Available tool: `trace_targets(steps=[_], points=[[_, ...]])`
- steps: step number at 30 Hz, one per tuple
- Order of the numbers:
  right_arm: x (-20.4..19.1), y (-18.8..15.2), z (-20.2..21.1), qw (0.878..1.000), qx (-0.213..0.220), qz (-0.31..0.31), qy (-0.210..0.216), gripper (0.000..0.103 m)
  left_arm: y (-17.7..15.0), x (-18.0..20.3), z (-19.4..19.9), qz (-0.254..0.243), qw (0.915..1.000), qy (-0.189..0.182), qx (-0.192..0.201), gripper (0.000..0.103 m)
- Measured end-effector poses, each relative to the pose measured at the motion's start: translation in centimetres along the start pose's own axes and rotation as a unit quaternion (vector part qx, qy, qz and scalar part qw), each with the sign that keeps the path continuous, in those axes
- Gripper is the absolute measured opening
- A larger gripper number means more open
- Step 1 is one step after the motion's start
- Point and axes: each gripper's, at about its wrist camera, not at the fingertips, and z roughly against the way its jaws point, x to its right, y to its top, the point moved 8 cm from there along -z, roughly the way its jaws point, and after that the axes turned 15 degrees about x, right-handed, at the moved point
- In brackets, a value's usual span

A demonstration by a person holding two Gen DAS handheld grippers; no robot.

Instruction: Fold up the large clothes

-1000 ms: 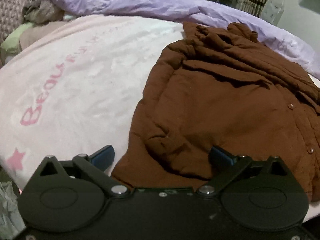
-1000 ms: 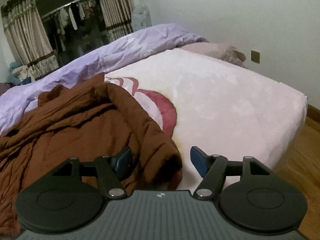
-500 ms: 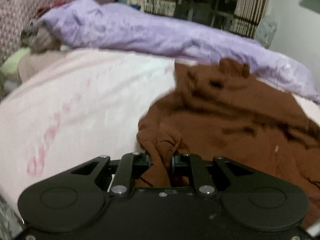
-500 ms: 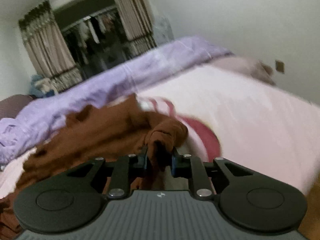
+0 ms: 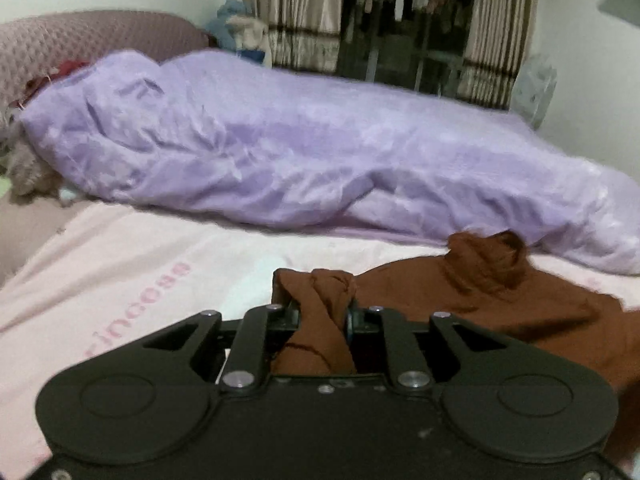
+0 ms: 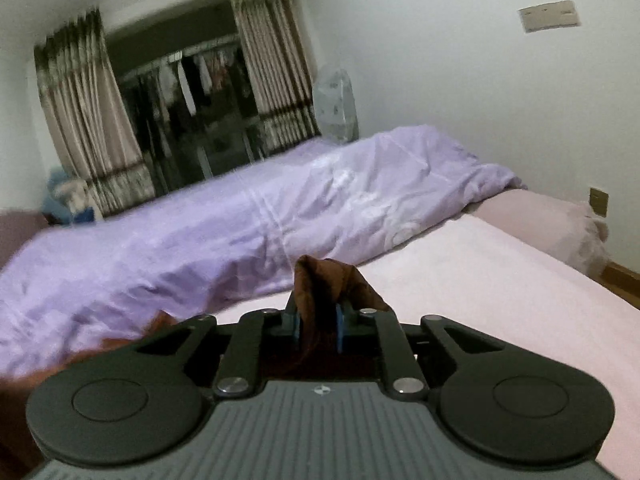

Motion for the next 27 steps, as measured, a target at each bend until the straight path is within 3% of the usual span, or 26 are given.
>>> trace_targets(steps=[3,5,6,7,8,9,10,11,12,14,16,18,22,26,27], points=[[-0.4,-3.1,-4.2,0.999,-0.035,0.014,-0.008,0.018,-3.1,-0.4,-4.8,0.018,0.9977,0.003,-0.065,0.031],[-0.5,-5.4,-6.7,0.998,-0.064,0.023,-0.007,0.025,-4.9,-1.3,-6.1,0.044,0.9925,0.007,-0.114,0.035],[-0.6,-6.1,-7.5,0.997,-0.075,0.032,-0.002,0.033,-4.9,-1.8,-6.2,0.061,0.9904,-0.001,-0.124,0.038],[-0.6,-6.2,-8.0,0.996,-0.078,0.039,-0.001,0.047,-4.4,-2.3,-6.1,0.084,0.989,-0.014,-0.121,0.041],[-0.5,-5.8,-8.2,0.997,-0.071,0.039,0.0,0.053,-3.7,-2.6,-6.0,0.108,0.9868,-0.027,-0.118,0.051],[-0.4,-5.1,-8.1,0.997,-0.06,0.037,-0.001,0.066,-2.6,-3.3,-5.6,0.134,0.9838,-0.041,-0.112,0.062],[-0.2,-4.1,-8.0,0.998,-0.046,0.034,0.002,0.078,-1.6,-3.9,-5.3,0.144,0.9838,-0.037,-0.1,0.073],[-0.1,-3.1,-7.7,0.999,-0.033,0.031,0.006,0.083,-0.1,-4.6,-5.0,0.142,0.987,-0.014,-0.074,0.096],[0.1,-2.0,-7.1,1.0,-0.014,0.025,0.008,0.089,1.6,-5.7,-4.2,0.126,0.9912,0.02,-0.036,0.103],[0.5,-0.3,-6.5,1.0,0.017,0.008,0.006,0.091,3.9,-6.5,-3.7,0.103,0.9931,0.056,0.008,0.103],[0.8,0.7,-6.0,1.0,0.018,0.0,0.008,0.091,4.3,-6.6,-3.4,0.105,0.9937,0.037,0.005,0.103],[0.9,0.8,-5.6,1.0,0.007,0.003,0.017,0.092,3.5,-5.5,-3.2,0.096,0.9953,-0.003,-0.008,0.103],[1.1,-1.4,-5.1,0.999,-0.01,0.026,0.029,0.098,-0.3,-2.7,-4.4,0.025,0.9979,-0.033,-0.049,0.103],[1.0,-5.3,-6.8,0.996,-0.075,0.043,0.034,0.098,-4.4,-0.2,-6.3,-0.027,0.9923,-0.07,-0.098,0.103],[1.2,-6.2,-7.4,0.995,-0.086,0.042,0.033,0.098,-5.3,0.0,-7.0,-0.037,0.9916,-0.066,-0.105,0.094]])
